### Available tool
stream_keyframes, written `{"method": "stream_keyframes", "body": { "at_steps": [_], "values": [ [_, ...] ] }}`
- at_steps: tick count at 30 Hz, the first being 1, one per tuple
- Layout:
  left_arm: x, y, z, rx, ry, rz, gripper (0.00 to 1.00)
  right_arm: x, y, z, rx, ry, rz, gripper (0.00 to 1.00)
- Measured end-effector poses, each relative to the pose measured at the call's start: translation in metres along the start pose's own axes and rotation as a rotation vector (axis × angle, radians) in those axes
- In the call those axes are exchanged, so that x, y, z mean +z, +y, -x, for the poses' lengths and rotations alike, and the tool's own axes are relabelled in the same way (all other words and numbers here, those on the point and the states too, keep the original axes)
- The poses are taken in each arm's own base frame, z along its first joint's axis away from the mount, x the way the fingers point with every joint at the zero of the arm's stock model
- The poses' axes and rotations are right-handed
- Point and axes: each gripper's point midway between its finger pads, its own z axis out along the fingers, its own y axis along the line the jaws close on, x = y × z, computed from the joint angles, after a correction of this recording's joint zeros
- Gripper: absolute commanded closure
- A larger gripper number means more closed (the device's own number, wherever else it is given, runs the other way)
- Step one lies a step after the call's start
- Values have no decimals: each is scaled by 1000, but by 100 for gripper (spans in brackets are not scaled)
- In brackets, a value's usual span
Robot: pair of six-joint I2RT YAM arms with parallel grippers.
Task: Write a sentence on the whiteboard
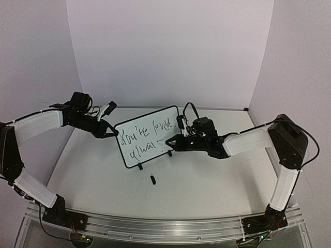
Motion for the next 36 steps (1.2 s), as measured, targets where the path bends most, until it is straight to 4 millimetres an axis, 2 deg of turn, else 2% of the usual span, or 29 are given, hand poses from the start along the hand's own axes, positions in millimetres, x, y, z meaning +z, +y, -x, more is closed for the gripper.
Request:
{"method": "stream_keyframes", "body": {
  "at_steps": [10, 22, 36],
  "values": [
    [0, 0, 0, 0, 0, 0, 100, 4, 2, 6, -1, -7, 22, 100],
    [0, 0, 0, 0, 0, 0, 100, 11, -4, -13, 33, 44, 36, 100],
    [0, 0, 0, 0, 0, 0, 100, 24, -10, -50, 68, 128, 39, 100]
  ]
}}
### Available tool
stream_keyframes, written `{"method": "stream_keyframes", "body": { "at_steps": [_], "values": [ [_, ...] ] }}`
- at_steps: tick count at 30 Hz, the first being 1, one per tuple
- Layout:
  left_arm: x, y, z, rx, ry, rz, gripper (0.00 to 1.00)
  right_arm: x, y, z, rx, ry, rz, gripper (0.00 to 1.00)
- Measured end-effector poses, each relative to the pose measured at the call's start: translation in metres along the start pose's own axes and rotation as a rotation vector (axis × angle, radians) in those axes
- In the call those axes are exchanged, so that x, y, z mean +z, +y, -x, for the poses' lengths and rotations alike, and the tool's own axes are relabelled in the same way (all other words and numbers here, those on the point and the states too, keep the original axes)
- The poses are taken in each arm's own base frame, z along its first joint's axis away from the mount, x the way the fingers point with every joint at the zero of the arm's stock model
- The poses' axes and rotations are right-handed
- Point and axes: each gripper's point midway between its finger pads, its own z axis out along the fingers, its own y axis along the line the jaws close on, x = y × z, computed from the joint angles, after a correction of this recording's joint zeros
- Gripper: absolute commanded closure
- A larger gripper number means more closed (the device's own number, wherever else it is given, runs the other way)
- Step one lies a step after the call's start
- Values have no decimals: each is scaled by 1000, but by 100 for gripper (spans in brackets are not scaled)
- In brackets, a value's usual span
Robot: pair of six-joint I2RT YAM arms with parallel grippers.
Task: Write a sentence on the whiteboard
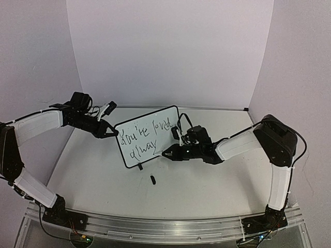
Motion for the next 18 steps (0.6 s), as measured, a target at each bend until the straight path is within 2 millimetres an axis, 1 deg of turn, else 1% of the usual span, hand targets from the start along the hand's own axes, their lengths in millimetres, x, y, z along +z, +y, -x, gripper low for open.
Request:
{"method": "stream_keyframes", "body": {
  "at_steps": [6, 11, 13, 16, 18],
  "values": [
    [0, 0, 0, 0, 0, 0, 100, 0, 0, -2, 1, 3, 4, 100],
    [0, 0, 0, 0, 0, -1, 100, -13, 1, -3, 14, -6, -6, 100],
    [0, 0, 0, 0, 0, -1, 100, -20, 6, 2, 18, -24, -1, 100],
    [0, 0, 0, 0, 0, -1, 100, -29, 14, 17, 15, -69, 21, 100],
    [0, 0, 0, 0, 0, -1, 100, -32, 15, 27, 16, -97, 30, 100]
  ]
}}
